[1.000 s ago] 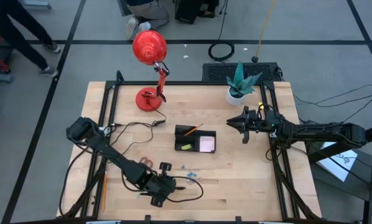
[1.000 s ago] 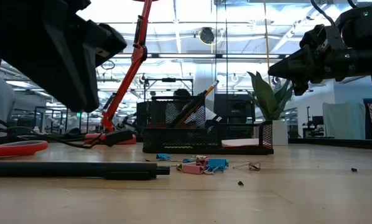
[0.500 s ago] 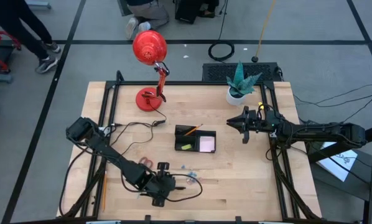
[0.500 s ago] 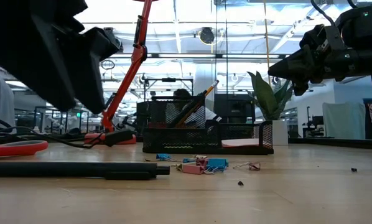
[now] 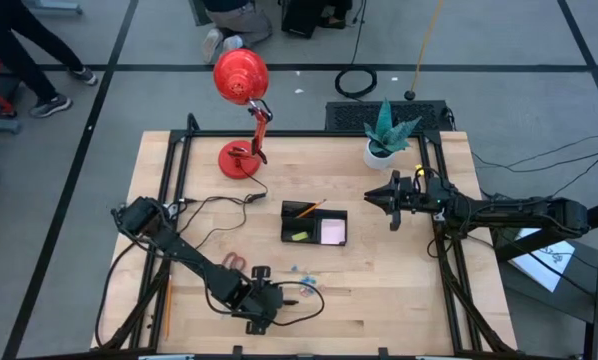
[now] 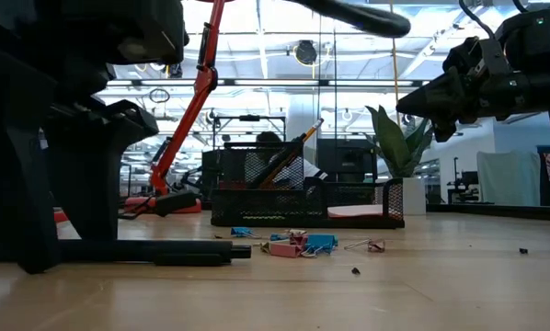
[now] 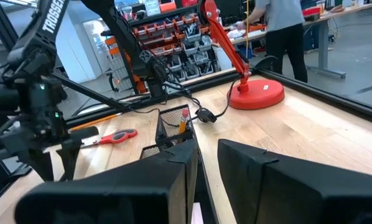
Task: Pick and place office supplies into organizer
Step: Put the black pen into the black desk organizer
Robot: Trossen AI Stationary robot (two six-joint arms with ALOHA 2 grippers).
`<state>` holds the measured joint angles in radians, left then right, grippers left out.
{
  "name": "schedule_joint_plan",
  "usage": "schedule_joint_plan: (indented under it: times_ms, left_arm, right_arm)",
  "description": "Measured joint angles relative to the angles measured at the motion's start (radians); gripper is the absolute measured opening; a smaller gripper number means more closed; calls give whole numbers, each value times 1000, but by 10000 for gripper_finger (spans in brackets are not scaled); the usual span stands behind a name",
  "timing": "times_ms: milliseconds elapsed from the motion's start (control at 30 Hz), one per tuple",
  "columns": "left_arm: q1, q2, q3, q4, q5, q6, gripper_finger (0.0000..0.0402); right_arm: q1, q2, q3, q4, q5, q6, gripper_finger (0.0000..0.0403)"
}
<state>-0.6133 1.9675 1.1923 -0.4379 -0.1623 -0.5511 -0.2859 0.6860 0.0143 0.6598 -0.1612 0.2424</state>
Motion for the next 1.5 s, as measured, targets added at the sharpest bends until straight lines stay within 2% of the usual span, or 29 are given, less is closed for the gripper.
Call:
schedule_joint_plan:
  times_ms: [300,533,767,900,1100,1200,1367,1500]
  left_arm:
    - [18,15,-2,21,6,37,192]
    - [62,17,-4,56,23,101,161]
    - [56,34,-3,65,27,152,129]
    - [56,56,-2,67,40,150,98]
    - [55,54,-2,84,44,192,17]
    - [56,52,-4,108,61,216,20]
    - [40,0,-11,147,38,350,33]
    - [38,-115,-13,146,-31,411,15]
  right_arm:
    - [0,0,0,1,1,0,59]
    - [0,0,0,1,2,0,59]
    - [0,0,0,1,3,0,59]
    - [0,0,0,1,3,0,59]
    - [0,0,0,1,2,7,59]
    - [0,0,0,1,2,7,59]
    - [0,0,0,0,1,6,59]
    - [0,0,0,-2,2,6,59]
